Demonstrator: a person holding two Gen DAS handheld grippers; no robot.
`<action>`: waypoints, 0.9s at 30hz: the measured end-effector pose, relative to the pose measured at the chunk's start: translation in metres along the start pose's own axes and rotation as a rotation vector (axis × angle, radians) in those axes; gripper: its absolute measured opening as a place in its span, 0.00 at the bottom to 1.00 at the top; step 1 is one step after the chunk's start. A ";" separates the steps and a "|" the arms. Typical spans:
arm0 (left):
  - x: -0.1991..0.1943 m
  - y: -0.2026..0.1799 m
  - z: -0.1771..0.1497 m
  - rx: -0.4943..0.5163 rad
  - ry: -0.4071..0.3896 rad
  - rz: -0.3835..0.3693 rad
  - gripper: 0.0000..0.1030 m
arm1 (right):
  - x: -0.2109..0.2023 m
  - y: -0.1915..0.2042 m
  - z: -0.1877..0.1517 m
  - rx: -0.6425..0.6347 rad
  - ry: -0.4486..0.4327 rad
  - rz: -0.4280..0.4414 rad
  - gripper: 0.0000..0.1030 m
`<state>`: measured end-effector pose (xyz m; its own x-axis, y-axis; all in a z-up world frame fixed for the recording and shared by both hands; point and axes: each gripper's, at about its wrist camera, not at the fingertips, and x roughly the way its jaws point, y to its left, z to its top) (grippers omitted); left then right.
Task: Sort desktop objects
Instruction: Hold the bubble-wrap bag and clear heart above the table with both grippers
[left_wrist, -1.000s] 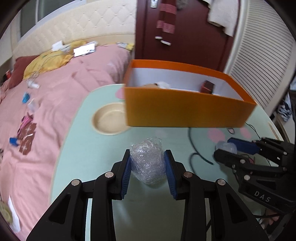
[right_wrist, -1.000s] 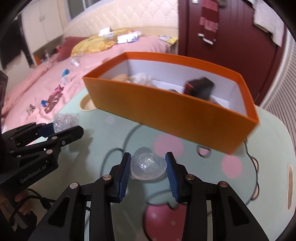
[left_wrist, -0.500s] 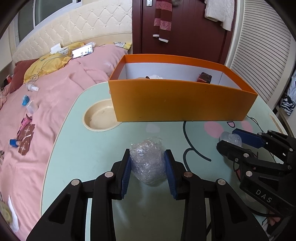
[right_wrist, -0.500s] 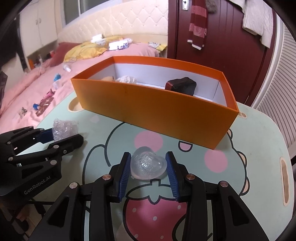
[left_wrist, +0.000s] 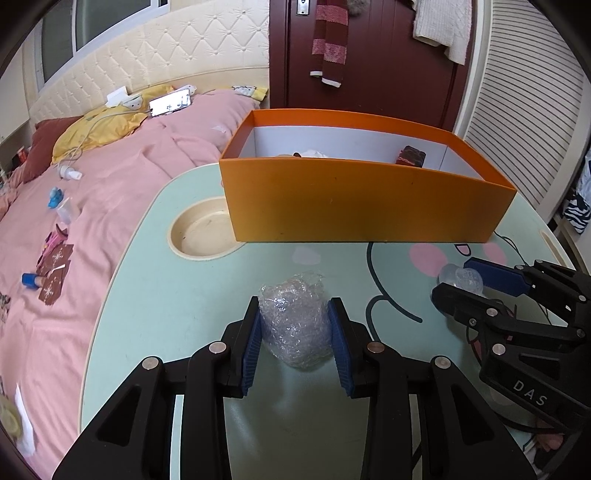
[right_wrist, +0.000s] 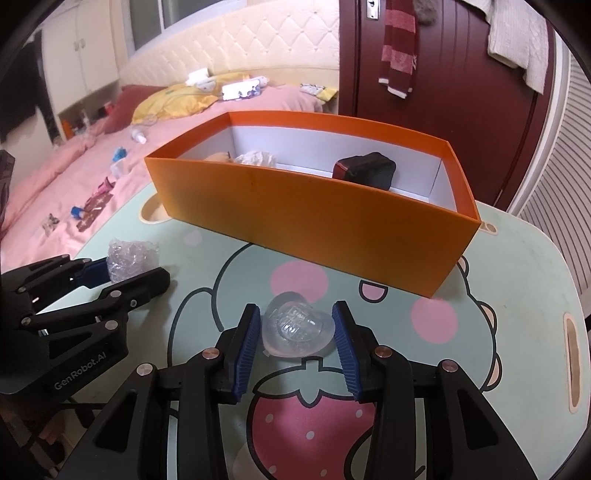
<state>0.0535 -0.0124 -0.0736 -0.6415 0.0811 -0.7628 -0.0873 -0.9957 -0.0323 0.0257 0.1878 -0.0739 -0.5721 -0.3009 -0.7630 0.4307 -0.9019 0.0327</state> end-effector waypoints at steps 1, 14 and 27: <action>0.000 0.000 0.000 0.000 0.000 0.000 0.35 | 0.000 0.000 0.000 -0.001 0.001 0.002 0.38; 0.001 -0.001 -0.001 -0.001 -0.002 0.002 0.36 | -0.001 0.006 0.000 -0.009 0.009 -0.006 0.38; 0.000 -0.001 -0.002 -0.006 -0.007 0.000 0.35 | -0.001 0.003 0.000 0.002 0.000 0.007 0.38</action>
<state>0.0551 -0.0115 -0.0745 -0.6468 0.0814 -0.7583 -0.0828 -0.9959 -0.0363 0.0280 0.1860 -0.0729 -0.5694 -0.3071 -0.7626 0.4333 -0.9004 0.0391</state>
